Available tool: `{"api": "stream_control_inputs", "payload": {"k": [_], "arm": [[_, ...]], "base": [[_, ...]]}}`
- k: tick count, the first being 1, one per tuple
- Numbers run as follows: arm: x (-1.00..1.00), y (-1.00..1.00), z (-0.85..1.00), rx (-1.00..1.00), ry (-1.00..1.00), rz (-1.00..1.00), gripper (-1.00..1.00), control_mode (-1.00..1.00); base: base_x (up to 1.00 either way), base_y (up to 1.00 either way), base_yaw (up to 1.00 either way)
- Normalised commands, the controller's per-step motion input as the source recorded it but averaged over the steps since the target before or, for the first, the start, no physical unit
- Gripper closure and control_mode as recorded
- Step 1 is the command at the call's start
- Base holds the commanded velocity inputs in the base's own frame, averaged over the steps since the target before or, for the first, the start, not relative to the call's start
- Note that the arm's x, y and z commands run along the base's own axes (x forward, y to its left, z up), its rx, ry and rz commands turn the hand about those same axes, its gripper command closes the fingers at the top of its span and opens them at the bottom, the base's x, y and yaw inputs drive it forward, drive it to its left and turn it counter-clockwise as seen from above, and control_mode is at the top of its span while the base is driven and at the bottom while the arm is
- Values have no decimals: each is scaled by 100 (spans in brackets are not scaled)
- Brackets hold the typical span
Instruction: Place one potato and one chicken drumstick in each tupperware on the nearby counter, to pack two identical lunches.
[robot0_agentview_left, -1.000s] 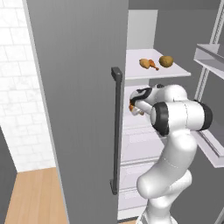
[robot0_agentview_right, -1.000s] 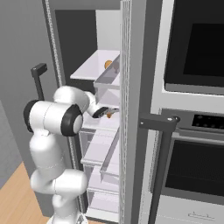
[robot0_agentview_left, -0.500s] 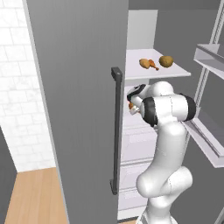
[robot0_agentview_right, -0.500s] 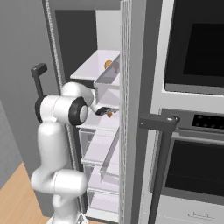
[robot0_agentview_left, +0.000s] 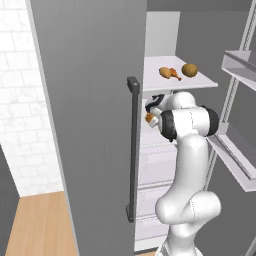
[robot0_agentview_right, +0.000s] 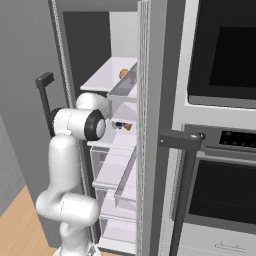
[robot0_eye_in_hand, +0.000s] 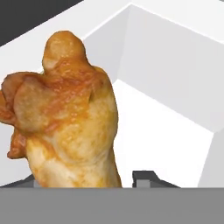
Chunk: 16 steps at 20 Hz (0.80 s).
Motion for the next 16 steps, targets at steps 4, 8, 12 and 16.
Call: {"api": "stream_control_inputs", "payload": {"k": [4, 8, 12, 16], "arm": [[-71, 31, -31, -14, -11, 0, 100, -100], [-100, 7, -22, -6, -11, -1, 100, -100], [-100, -5, 0, 0, -5, -4, 100, -100], [-100, -14, 26, 1, 0, -7, 100, -100]], "base": [[0, 0, 0], [0, 0, 0], [0, 0, 0], [0, 0, 0]]}}
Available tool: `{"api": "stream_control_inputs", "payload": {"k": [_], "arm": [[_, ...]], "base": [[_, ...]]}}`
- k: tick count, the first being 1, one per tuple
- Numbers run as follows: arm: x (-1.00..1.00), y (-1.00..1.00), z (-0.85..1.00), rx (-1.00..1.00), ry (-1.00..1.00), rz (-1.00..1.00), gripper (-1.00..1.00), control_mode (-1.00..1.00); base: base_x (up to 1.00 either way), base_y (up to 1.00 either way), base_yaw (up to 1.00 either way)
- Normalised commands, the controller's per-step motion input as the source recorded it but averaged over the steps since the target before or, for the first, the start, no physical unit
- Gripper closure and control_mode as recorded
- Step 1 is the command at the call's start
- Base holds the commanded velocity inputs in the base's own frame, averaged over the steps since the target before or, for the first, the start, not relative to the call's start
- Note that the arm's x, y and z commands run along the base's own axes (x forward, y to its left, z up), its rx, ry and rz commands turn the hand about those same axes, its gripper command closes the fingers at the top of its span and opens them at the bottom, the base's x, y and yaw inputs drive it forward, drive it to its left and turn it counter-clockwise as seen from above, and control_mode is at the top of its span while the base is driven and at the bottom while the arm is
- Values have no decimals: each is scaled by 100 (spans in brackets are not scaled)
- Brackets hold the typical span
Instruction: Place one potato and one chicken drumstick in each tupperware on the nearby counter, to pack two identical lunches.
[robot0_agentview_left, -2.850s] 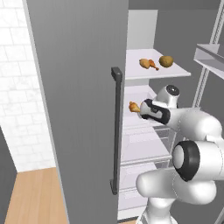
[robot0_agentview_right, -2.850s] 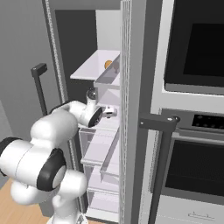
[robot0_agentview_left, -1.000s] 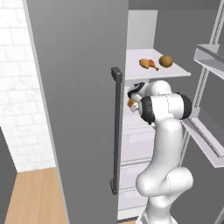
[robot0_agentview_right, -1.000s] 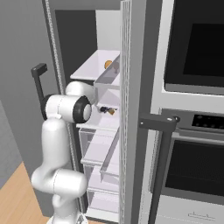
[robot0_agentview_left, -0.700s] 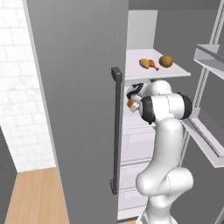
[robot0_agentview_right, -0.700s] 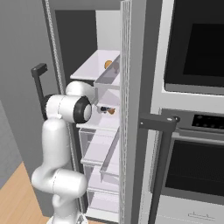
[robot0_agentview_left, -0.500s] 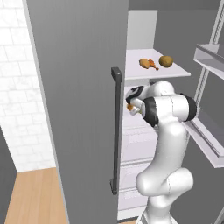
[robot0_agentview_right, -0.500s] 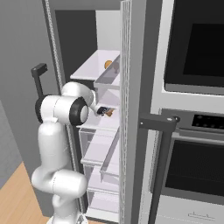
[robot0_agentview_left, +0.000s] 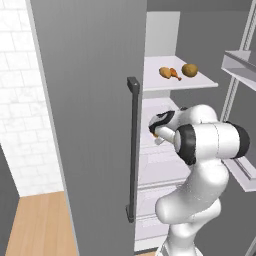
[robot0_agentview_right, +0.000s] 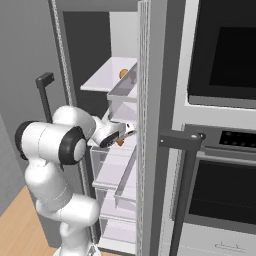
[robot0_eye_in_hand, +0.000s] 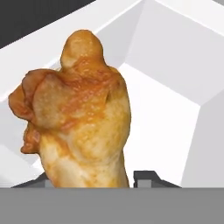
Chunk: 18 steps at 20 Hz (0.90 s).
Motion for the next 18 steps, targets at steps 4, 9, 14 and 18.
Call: {"api": "stream_control_inputs", "payload": {"k": [4, 9, 14, 18], "arm": [[-100, 0, 54, 0, 0, -2, 100, -100], [-100, 6, 86, 0, 0, 0, 100, -100], [-92, 7, 100, 0, 0, 0, 100, -100], [-69, 4, 100, 0, 0, 0, 100, -100]], "base": [[0, 0, 0], [0, 0, 0], [0, 0, 0], [0, 0, 0]]}}
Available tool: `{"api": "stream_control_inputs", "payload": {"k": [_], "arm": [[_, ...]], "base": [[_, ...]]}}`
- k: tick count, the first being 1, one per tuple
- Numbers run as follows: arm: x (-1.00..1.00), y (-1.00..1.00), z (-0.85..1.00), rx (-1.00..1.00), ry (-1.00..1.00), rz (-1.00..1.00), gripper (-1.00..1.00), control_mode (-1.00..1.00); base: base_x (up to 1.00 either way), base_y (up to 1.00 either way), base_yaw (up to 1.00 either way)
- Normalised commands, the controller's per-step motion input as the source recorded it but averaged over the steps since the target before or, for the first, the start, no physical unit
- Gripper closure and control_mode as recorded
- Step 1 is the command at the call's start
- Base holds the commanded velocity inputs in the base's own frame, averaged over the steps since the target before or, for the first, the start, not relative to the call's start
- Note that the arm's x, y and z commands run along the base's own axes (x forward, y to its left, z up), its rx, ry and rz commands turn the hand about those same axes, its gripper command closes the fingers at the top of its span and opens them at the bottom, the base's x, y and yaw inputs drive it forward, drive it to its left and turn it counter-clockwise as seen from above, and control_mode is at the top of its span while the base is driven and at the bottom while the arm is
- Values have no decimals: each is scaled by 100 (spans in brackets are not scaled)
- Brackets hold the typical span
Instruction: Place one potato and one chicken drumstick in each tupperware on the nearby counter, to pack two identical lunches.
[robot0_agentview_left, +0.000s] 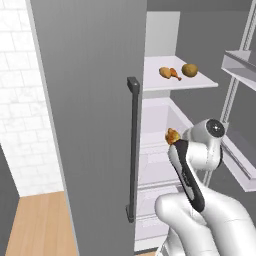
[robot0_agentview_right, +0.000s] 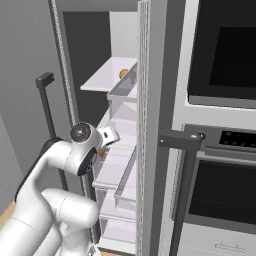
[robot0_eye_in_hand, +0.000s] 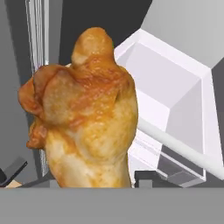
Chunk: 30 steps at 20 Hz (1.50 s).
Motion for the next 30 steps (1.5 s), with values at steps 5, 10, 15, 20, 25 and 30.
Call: {"api": "stream_control_inputs", "payload": {"k": [5, 10, 15, 20, 25, 30], "arm": [[-61, 0, 97, 0, 0, 0, 100, -100], [-76, 1, 83, 0, 0, 0, 100, -100], [-60, 3, 22, -1, 0, 0, 100, 100], [0, 0, 0, 0, 0, 0, 100, 100], [0, 0, 0, 0, 0, 0, 100, 100], [0, 0, 0, 0, 0, 0, 100, 100]], "base": [[0, 0, 0], [0, 0, 0], [-40, 6, 0], [-100, 24, 2], [-100, 2, 4], [-93, -79, -15]]}}
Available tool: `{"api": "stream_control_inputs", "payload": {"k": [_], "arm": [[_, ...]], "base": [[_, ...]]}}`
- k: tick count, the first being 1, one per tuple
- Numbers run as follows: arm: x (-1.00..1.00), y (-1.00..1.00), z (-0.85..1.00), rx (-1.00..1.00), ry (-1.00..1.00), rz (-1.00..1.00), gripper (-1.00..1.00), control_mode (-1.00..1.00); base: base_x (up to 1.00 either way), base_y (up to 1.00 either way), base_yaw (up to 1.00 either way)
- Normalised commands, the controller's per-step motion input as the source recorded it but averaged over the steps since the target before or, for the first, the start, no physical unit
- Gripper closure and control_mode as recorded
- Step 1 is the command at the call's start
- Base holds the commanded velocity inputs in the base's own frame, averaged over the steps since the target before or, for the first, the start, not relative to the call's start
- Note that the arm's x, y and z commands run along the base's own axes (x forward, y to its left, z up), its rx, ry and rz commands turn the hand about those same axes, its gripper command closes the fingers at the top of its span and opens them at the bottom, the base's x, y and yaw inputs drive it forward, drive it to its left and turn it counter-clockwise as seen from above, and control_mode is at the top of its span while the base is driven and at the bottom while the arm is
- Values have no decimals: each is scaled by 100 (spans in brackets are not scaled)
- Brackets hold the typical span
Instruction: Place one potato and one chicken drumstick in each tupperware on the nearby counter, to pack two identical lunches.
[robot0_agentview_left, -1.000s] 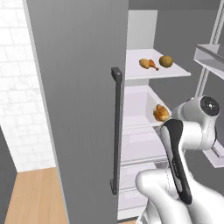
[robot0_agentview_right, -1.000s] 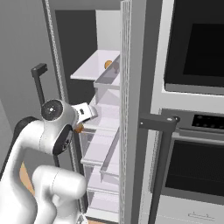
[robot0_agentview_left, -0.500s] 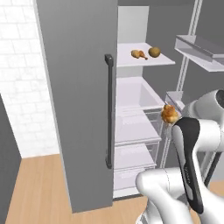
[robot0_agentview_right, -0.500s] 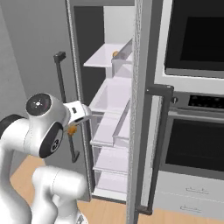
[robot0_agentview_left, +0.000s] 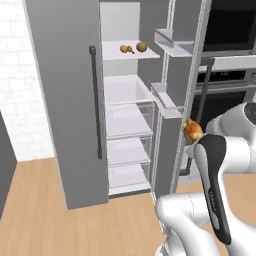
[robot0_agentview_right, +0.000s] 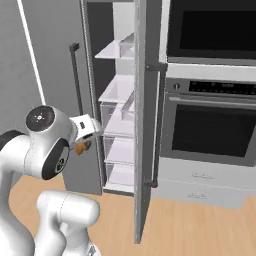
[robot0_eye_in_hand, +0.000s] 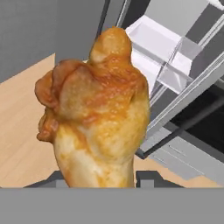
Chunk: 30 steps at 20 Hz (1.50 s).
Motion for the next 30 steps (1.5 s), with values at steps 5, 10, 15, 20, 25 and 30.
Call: {"api": "stream_control_inputs", "payload": {"k": [5, 10, 15, 20, 25, 30], "arm": [[0, 0, 0, 0, 0, 0, 100, 100], [0, 0, 0, 0, 0, 0, 100, 100], [0, 0, 0, 0, 0, 0, 100, 100], [0, 0, 0, 0, 0, 0, 100, 100], [0, 0, 0, 0, 0, 0, 100, 100], [0, 0, 0, 0, 0, 0, 100, 100]], "base": [[-29, -97, -36], [15, -99, -41], [75, -92, -39], [100, -71, -38], [100, -53, -25], [100, -40, -7]]}}
